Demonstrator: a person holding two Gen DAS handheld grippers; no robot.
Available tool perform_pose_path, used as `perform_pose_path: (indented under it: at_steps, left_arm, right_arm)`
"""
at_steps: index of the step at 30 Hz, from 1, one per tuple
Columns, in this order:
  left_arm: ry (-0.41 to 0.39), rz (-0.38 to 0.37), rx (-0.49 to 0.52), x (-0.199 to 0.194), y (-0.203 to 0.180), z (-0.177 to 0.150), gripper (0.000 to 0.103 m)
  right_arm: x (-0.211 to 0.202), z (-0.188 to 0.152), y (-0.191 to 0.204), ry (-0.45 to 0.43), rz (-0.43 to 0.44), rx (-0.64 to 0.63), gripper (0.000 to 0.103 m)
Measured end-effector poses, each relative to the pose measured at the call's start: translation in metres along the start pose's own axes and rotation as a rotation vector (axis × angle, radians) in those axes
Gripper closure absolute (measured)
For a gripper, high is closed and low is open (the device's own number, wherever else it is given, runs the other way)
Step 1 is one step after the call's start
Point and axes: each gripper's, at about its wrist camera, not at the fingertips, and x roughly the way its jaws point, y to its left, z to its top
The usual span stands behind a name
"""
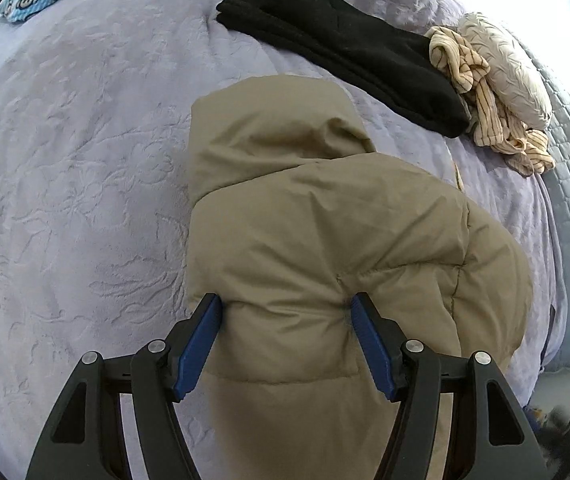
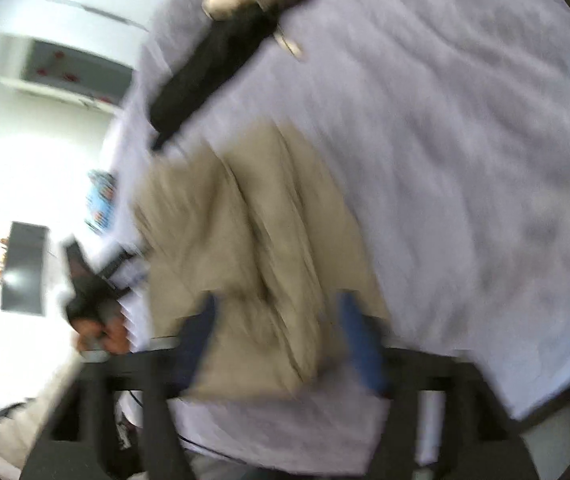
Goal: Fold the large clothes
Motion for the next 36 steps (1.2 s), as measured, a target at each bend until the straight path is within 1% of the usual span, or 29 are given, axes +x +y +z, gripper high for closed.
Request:
perform_pose_path:
  at_steps: [1,2,3,4,6,7,9,10,11,12,13,14,15,16,17,18,20,21,23,25,27,28,30,31,32,33,34,36]
  left_arm:
    - [0.001,-0.003,-0.003,0.000,0.001,0.000,0.036]
    - [0.001,-0.006,-0.005,-0.001,0.003,0.000,0.036]
    - [0.001,-0.008,-0.004,-0.003,0.006,-0.001,0.036]
    - [0.001,-0.009,-0.003,-0.002,0.006,-0.001,0.036]
    - [0.001,-0.013,-0.003,-0.002,0.006,-0.001,0.036]
    - [0.001,-0.018,-0.001,-0.002,0.007,-0.002,0.036]
    - [0.003,-0.025,-0.002,-0.001,0.010,-0.002,0.036]
    - [0.005,-0.028,-0.005,-0.001,0.011,-0.002,0.036]
    - [0.008,-0.031,-0.010,-0.001,0.013,-0.001,0.036]
    - [0.011,-0.035,-0.018,0.000,0.015,-0.001,0.036]
    - [0.012,-0.035,-0.022,0.000,0.015,0.000,0.036]
    - [0.014,-0.035,-0.025,0.000,0.015,0.001,0.036]
    - [0.015,-0.029,-0.023,-0.002,0.014,0.001,0.036]
    - [0.013,-0.022,-0.017,-0.003,0.011,0.001,0.036]
    - [0.010,-0.015,-0.005,-0.004,0.007,0.001,0.036]
    - [0.009,-0.009,0.011,-0.005,0.000,0.001,0.036]
    - [0.003,0.000,0.045,-0.008,-0.013,-0.001,0.036]
    - [0.000,0.003,0.065,-0.010,-0.021,-0.002,0.036]
    - [-0.013,0.022,0.124,-0.011,-0.043,-0.006,0.036]
    - [-0.024,0.041,0.171,-0.008,-0.061,-0.010,0.036]
    - [-0.030,0.051,0.205,-0.001,-0.076,-0.012,0.036]
    - [-0.033,0.057,0.221,0.003,-0.083,-0.013,0.036]
    - [-0.042,0.082,0.244,0.008,-0.092,-0.014,0.036]
    - [-0.041,0.094,0.249,0.010,-0.094,-0.014,0.036]
    - [-0.037,0.097,0.246,0.012,-0.095,-0.013,0.036]
    - [-0.035,0.097,0.240,0.012,-0.094,-0.013,0.036]
    - [-0.032,0.095,0.237,0.012,-0.092,-0.013,0.036]
    - [-0.026,0.094,0.231,0.011,-0.086,-0.013,0.036]
  right_arm:
    - [0.000,0.009,0.001,-0.006,0.035,-0.009,0.022]
    - [0.008,0.024,0.002,0.012,0.075,-0.016,0.022]
    - [0.019,0.037,0.001,0.033,0.097,-0.015,0.021]
    - [0.039,0.051,-0.003,0.067,0.125,-0.005,0.021]
    - [0.072,0.068,-0.011,0.129,0.148,0.033,0.021]
    - [0.096,0.076,-0.014,0.189,0.187,0.051,0.021]
    - [0.119,0.084,-0.011,0.247,0.234,0.058,0.020]
    - [0.129,0.087,-0.007,0.265,0.290,0.064,0.019]
    - [0.136,0.090,-0.002,0.276,0.360,0.079,0.015]
    - [0.140,0.092,0.005,0.282,0.428,0.090,0.014]
    - [0.143,0.093,0.011,0.286,0.465,0.090,0.014]
    - [0.144,0.095,0.017,0.290,0.484,0.081,0.015]
    - [0.143,0.096,0.026,0.290,0.478,0.054,0.024]
    - [0.142,0.097,0.029,0.289,0.456,0.030,0.037]
    - [0.139,0.097,0.038,0.290,0.387,-0.031,0.074]
    - [0.138,0.097,0.045,0.291,0.321,-0.073,0.082]
    - [0.127,0.096,0.049,0.255,0.236,-0.147,0.088]
    - [0.119,0.094,0.053,0.231,0.196,-0.197,0.088]
    - [0.111,0.091,0.051,0.208,0.144,-0.246,0.089]
    - [0.110,0.091,0.036,0.201,0.092,-0.246,0.089]
    - [0.116,0.094,0.009,0.197,0.036,-0.218,0.089]
    - [0.119,0.095,-0.003,0.198,0.027,-0.203,0.088]
    - [0.133,0.099,-0.035,0.211,0.043,-0.097,0.080]
    - [0.133,0.100,-0.044,0.211,0.051,-0.053,0.077]
    - [0.129,0.103,-0.054,0.194,0.059,0.011,0.069]
    - [0.120,0.105,-0.056,0.163,0.049,0.048,0.063]
    - [0.107,0.105,-0.055,0.131,0.021,0.048,0.062]
    - [0.078,0.106,-0.045,0.060,-0.013,0.003,0.061]
